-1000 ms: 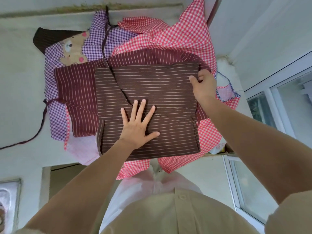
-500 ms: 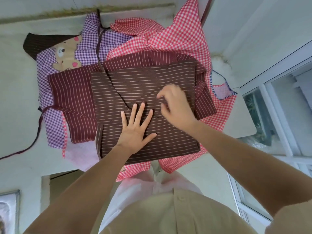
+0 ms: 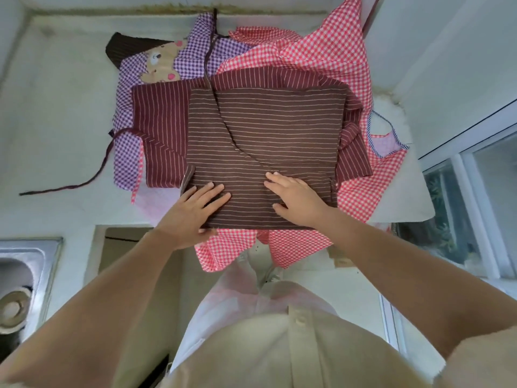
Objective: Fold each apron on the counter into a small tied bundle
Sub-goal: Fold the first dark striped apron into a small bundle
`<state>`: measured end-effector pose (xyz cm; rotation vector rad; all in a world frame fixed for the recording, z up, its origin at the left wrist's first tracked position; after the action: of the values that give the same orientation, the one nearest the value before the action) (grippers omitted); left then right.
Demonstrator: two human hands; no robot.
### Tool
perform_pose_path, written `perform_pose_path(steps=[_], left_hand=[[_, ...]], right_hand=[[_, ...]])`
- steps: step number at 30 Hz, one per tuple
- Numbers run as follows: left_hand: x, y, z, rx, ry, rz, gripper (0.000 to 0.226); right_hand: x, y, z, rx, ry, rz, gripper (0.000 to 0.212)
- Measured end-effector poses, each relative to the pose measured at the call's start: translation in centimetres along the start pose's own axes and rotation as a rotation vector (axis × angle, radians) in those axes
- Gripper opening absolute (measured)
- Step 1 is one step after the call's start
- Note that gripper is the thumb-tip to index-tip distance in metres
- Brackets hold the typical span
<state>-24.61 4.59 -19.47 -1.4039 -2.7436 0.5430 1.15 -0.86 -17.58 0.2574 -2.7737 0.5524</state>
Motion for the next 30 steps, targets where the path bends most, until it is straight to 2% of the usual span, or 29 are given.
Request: perform_pose_path(steps=[3,5,7,9,11,13,14,16,19,21,23,26,27,29,30], left_hand=[[0.0,-0.6,-0.6,-0.05,-0.058,-0.058,0.081],[-0.1,-1.1,-1.2,-0.146,-0.039,-0.096,0.063],[-0.3,-1.5,-1.9,-0.23,-0.112,-0.188,0.065],[-0.4,-1.4,-2.4,-0.255,-0.288,-0.273,0.07],[-0.6,-1.3,-3.4,-0.289,-0.465,-0.323,0.066],[-0.2,-1.2,-3.9,-0.371,-0.544,-0.351,0.051],[0.3,-1.2,-4.1,-0.433,-0.566,-0.346,0.052],[1.2,-1.3,-4.3,-0.529,-0.617,-0.336,0.086],[2.1,-1.0,-4.0,-0.424,-0.858,-0.331,0.131],[2.8,-0.6,-3.7,-0.294,-0.941,-0.286,0.141],[3.5,-0.2,-3.6,-0.229,-0.873,-0.218,0.14],[4.3,0.5,-4.0,-0.173,-0.736,-0.167,0.123],[4.4,0.9,-4.3,-0.191,-0.7,-0.162,0.106],[4.9,1.9,-5.0,-0.306,-0.658,-0.194,0.055],[5.0,2.3,-5.2,-0.343,-0.684,-0.257,0.04]], right_hand=[[0.9,-0.2,0.2,0.047,-0.039,0.033,0.082],[1.9,-0.3,0.6,0.088,-0.056,0.04,0.101],[3.1,-0.4,0.9,0.112,-0.068,0.017,0.11],[4.0,-0.3,0.9,0.09,-0.07,-0.008,0.1],[4.3,-0.1,0.8,0.067,-0.03,0.006,0.072],[4.2,0.1,0.1,0.049,0.128,0.063,0.046],[4.0,0.3,-0.5,0.032,0.253,0.109,0.039],[3.7,0.7,-1.7,0.018,0.486,0.219,0.034],[3.2,1.7,-3.4,0.08,0.591,0.261,0.031],[2.7,2.6,-4.5,0.137,0.648,0.285,0.029],[2.0,3.2,-5.3,0.169,0.694,0.331,0.033],[1.1,3.9,-6.1,0.222,0.664,0.374,0.034],[1.0,4.2,-6.3,0.237,0.662,0.385,0.033],[0.5,5.0,-6.6,0.286,0.726,0.415,0.031],[0.2,5.1,-6.6,0.315,0.746,0.439,0.03]])
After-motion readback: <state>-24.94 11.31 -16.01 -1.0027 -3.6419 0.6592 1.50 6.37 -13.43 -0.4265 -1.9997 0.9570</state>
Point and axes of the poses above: each hand's wrist, its own y-axis towards the middle knuckle, its own z-axis out of the palm, x = y × z, the point moved 3 cm from there along y, towards the middle knuckle, and after that the axes turned 2 degrees about -y, right-handed, at the moved point
